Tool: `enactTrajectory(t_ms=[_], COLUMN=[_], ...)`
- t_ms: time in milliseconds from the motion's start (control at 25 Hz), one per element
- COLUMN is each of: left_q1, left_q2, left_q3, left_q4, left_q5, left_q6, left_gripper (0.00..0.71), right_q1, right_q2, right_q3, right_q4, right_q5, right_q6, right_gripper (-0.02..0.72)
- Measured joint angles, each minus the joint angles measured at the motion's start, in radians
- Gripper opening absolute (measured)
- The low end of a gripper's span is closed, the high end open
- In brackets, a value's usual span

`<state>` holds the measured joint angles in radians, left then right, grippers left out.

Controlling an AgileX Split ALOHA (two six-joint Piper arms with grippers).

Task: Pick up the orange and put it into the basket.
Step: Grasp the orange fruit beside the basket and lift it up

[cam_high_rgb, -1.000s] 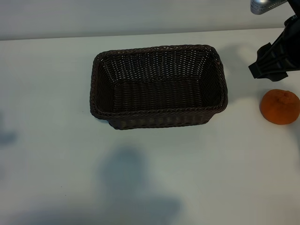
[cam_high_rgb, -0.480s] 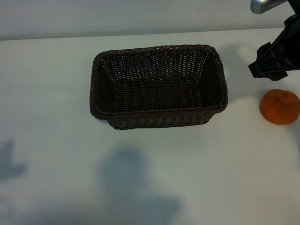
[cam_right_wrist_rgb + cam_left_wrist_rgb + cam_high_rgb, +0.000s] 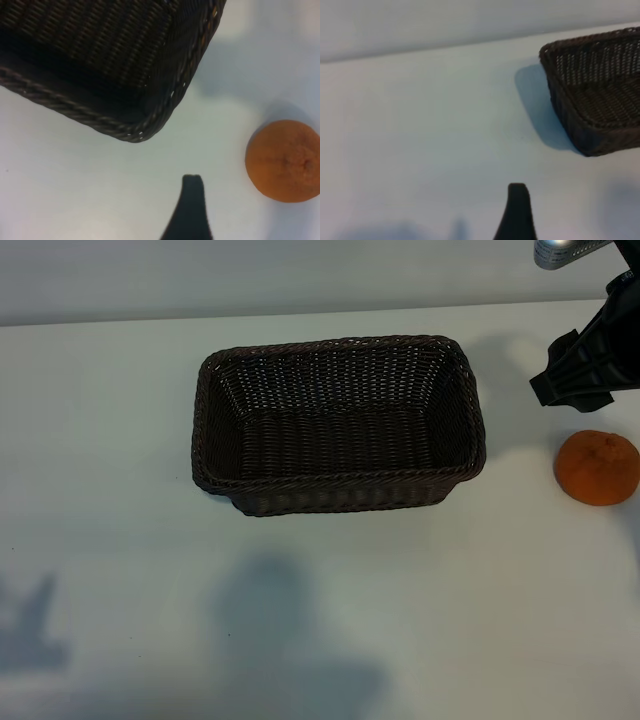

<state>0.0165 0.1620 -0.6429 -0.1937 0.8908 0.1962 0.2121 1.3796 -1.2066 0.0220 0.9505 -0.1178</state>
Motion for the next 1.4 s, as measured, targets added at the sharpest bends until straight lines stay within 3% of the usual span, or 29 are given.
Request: enactTrajectory(t_ms=[280, 480, 840, 1400], left_q1=[0.000, 0.000, 0.000, 0.000], left_q2=[-0.151, -0.170, -0.171, -0.171], left_q3=[0.002, 0.008, 0.124, 0.143], left_q4=[0.099, 0.194, 0.170, 0.170], left_q5=[0.126, 0.197, 0.218, 0.205], left_q6=[-0.085, -0.137, -0.172, -0.177], left_gripper=[0.596, 0.596, 0.596, 0.596], right_q1=[0.000, 0.000, 0.000, 0.000], right_q2=[0.000, 0.000, 0.000, 0.000], right_q3=[0.000, 0.000, 0.000, 0.000], right_q4=[0.000, 0.000, 0.000, 0.000], right_q5=[0.000, 0.000, 0.001, 0.006], right_q6=[0.000, 0.000, 0.000, -0.002], right_gripper=[0.594, 0.594, 0.592, 0.592])
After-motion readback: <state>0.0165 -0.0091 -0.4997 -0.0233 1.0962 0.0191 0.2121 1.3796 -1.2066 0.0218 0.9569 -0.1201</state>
